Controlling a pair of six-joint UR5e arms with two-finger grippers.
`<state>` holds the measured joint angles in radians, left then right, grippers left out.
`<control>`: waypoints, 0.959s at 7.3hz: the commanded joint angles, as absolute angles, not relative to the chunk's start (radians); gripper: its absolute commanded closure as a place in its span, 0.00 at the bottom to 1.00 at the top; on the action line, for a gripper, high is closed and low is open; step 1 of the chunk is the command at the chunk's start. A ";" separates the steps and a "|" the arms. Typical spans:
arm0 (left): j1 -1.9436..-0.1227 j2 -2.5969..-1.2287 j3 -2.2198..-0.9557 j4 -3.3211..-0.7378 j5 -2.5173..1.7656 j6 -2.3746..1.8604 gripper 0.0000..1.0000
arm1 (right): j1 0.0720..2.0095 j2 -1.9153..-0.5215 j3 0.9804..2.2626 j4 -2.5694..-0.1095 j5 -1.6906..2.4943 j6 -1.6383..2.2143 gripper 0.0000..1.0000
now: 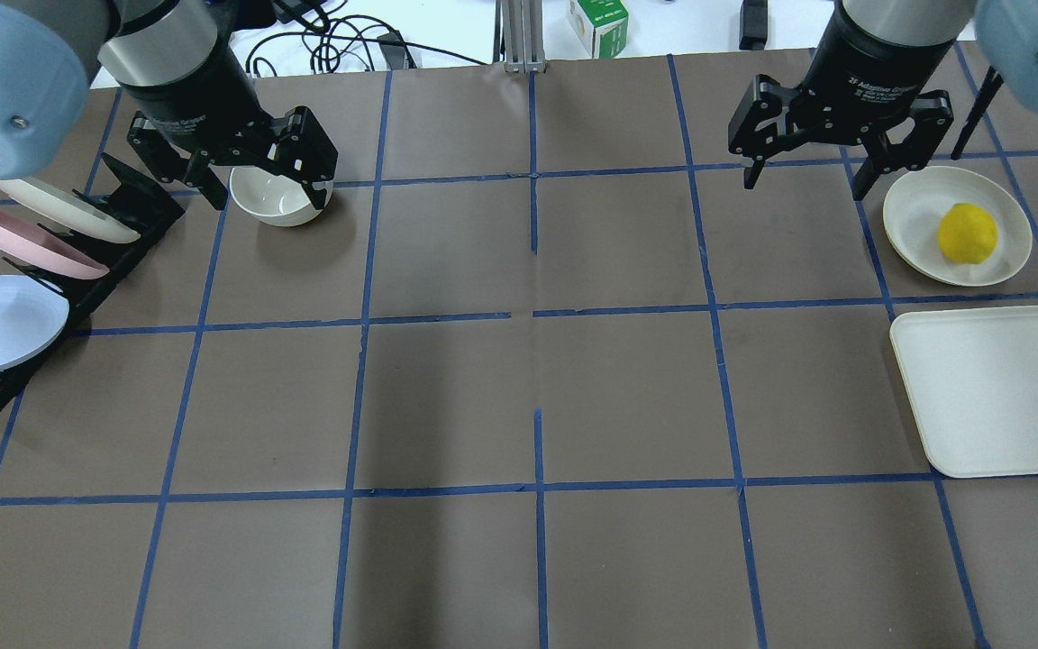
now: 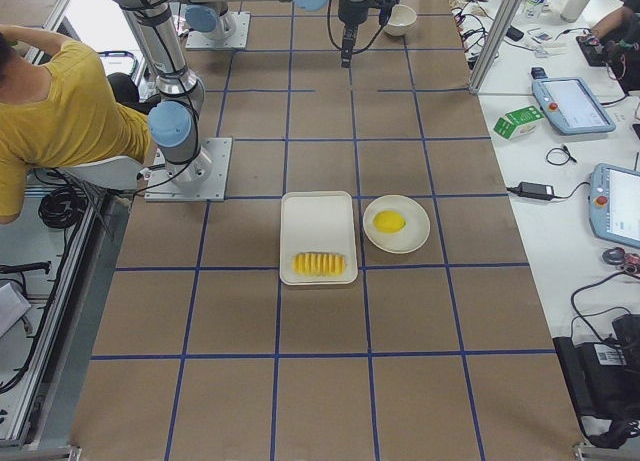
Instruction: Place bowl and put lemon in it
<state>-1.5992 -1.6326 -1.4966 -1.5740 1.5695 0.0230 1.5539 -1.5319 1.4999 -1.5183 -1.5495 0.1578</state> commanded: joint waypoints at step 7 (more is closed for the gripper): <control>-1.316 -2.041 -1.375 -1.264 1.519 0.323 0.00 | 1.513 -1.485 1.500 -1.549 -1.549 0.140 0.00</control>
